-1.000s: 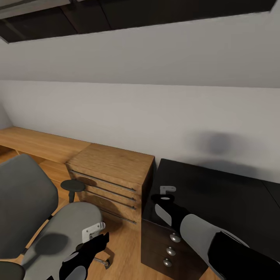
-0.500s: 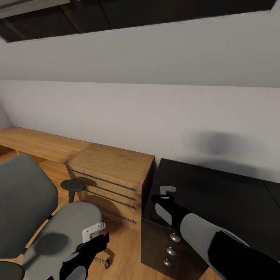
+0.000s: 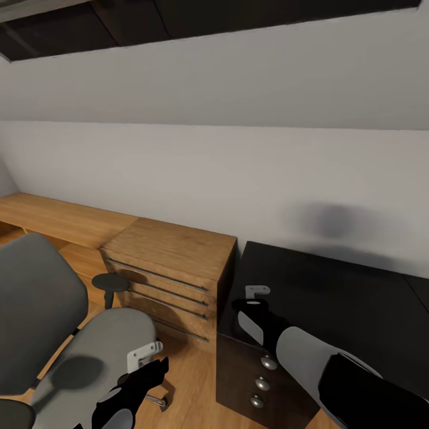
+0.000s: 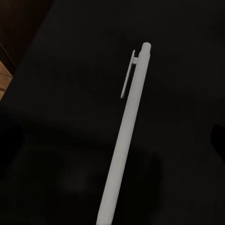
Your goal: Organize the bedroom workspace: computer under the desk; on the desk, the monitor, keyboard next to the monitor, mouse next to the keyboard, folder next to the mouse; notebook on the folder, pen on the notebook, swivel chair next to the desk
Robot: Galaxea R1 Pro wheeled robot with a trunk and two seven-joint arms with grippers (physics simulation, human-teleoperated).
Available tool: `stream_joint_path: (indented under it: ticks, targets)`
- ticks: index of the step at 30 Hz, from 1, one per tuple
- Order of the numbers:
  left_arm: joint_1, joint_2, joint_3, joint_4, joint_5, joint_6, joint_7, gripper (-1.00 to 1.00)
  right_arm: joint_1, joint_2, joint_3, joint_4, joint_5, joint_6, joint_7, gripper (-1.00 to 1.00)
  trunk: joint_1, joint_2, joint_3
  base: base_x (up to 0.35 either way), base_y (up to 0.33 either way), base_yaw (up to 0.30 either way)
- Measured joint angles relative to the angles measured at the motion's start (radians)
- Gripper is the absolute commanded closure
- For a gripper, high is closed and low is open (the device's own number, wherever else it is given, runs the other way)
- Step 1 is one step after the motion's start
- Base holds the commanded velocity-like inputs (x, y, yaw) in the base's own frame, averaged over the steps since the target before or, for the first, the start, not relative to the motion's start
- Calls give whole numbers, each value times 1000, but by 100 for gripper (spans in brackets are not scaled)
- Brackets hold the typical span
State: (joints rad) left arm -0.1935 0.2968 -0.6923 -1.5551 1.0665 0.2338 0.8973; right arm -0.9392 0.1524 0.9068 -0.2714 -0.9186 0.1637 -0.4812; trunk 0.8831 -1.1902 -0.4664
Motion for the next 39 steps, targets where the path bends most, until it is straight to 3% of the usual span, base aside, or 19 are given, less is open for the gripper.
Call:
stream_joint_path:
  ticks: [6,12,17,30,36,39]
  targets:
    - [0,0,-1,0,-1,-1,0,-100,0,0,0,0,0,0,0,-100,19,-35,-16,0,0,0]
    - [0,0,-1,-8,-1,-2,0,-100,0,0,1,0,0,0,0,-100,19,-35,-16,0,0,0]
    - [0,0,-1,-9,0,-2,0,-100,0,0,0,0,0,0,0,-100,38,-70,-31,0,0,0]
    - [0,0,-1,-10,0,-2,0,-100,0,0,1,0,0,0,-1,-100,38,-70,-31,0,0,0]
    - [0,0,-1,-10,0,-2,0,-100,0,0,0,0,0,0,-1,-100,61,-112,-50,0,0,0]
    - [0,0,-1,-10,0,-1,0,-100,0,0,0,0,0,0,-2,-100,61,-112,-50,0,0,0]
